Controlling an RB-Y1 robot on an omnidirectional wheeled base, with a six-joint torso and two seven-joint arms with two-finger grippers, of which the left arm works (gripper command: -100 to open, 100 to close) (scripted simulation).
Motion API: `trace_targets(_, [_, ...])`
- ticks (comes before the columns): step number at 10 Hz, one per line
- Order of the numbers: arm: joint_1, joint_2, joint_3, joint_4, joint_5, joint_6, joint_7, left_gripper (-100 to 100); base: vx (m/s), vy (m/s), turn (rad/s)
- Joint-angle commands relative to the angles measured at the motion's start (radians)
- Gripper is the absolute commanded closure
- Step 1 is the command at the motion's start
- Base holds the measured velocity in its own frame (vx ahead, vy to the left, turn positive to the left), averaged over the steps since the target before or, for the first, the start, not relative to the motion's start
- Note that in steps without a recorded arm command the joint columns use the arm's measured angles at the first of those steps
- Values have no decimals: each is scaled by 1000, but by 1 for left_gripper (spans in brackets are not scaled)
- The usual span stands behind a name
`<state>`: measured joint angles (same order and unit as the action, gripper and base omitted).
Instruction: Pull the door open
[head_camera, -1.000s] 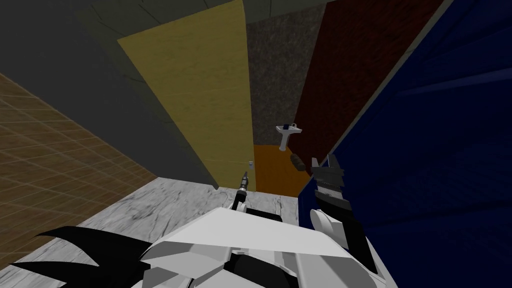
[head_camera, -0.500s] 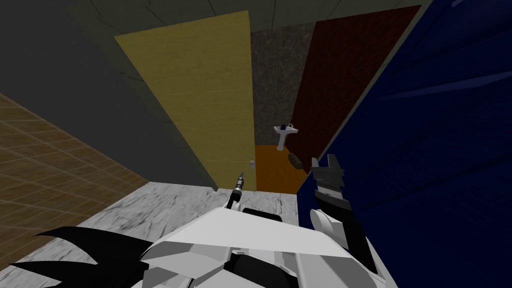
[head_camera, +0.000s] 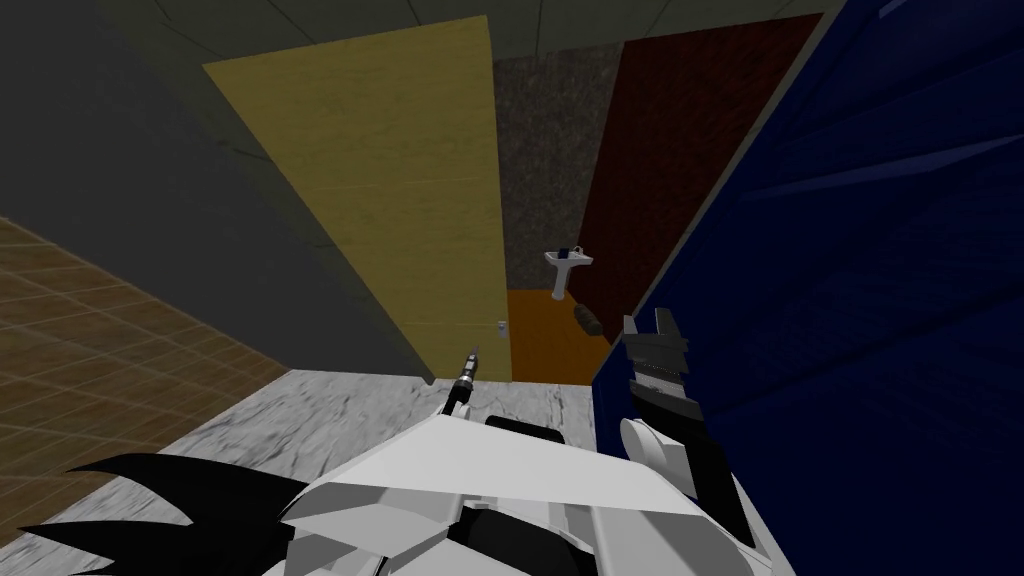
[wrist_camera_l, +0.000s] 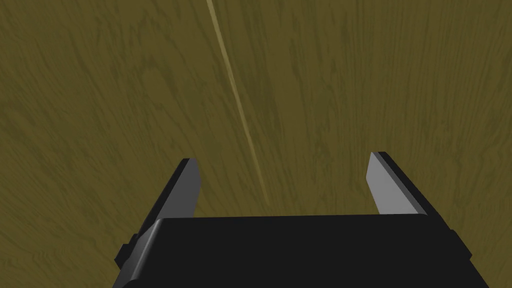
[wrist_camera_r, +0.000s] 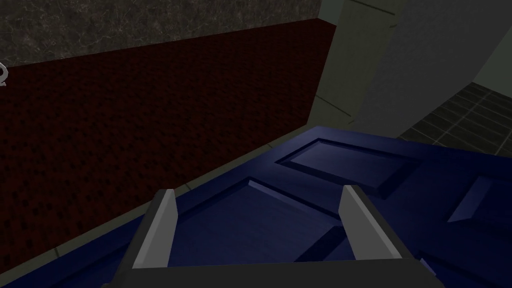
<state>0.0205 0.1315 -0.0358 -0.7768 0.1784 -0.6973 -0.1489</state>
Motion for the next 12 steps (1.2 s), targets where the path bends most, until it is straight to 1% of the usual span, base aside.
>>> trace_targets(1, [-8, 17, 31, -3, 17, 2, 6, -100, 9, -8, -12])
trace_targets(2, [-14, 0, 48, -15, 30, -15, 4, -100, 80, -52, -80])
trace_targets(3, [-17, -17, 57, -23, 37, -25, 3, -100, 152, -110, -133])
trace_targets(5, [-20, -45, 67, -33, 45, -37, 2, -100, 192, -75, -113])
trace_targets(9, [-25, -101, 81, -46, 55, -54, 0, -100, 206, -27, -135])
trace_targets(10, [-20, -93, 79, -53, 53, -47, 0, -100, 62, -9, 19])
trace_targets(11, [-20, -93, 79, -53, 53, -47, 0, 100, -27, -4, 1])
trace_targets(12, [-20, -93, 79, -53, 53, -47, 0, 100, -34, 1, -17])
